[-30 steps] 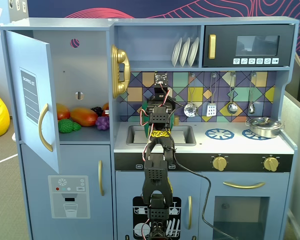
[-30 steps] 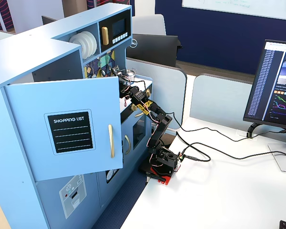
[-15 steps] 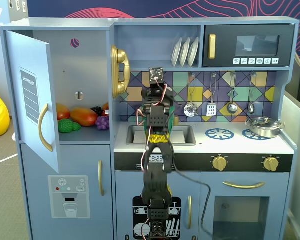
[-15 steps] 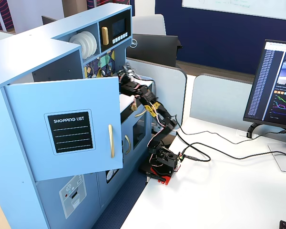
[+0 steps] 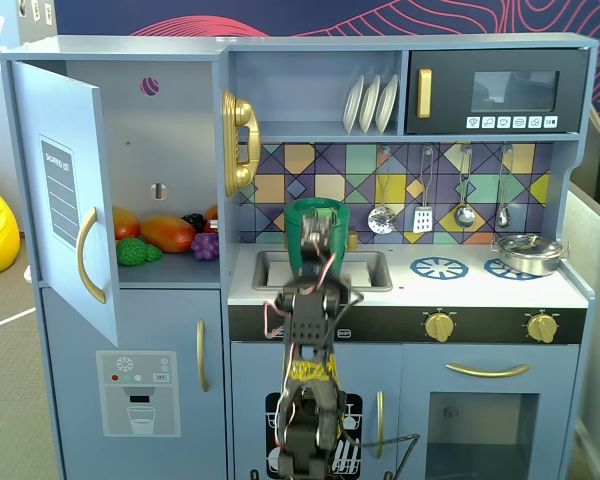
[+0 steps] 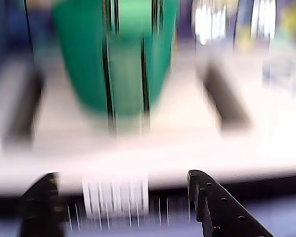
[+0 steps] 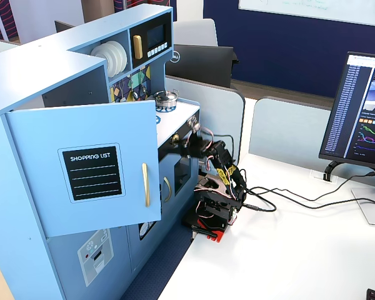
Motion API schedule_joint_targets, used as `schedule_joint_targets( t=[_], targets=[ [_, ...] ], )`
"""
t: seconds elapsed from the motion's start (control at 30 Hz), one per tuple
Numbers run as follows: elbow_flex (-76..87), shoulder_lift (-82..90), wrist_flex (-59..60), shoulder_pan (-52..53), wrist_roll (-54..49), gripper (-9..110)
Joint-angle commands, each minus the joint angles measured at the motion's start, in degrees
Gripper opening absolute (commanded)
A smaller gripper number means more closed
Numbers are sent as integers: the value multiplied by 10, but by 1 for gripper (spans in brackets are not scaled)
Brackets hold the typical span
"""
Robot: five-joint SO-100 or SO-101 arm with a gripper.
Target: Pick up the lid from the counter and put it on the green recipient
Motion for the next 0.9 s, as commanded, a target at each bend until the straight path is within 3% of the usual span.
schedule_joint_targets(
  t=[0.0, 0.1, 0.27, 0.43, 0.53, 0.87],
  targets=[
    [83, 60, 120, 11, -8, 0],
    [156, 60, 135, 19, 62, 0],
    [282, 60, 125, 1, 40, 0],
    [425, 60, -26, -23, 129, 0],
    [486, 60, -90, -30, 115, 0],
    [487, 60, 44, -120, 167, 2]
  ],
)
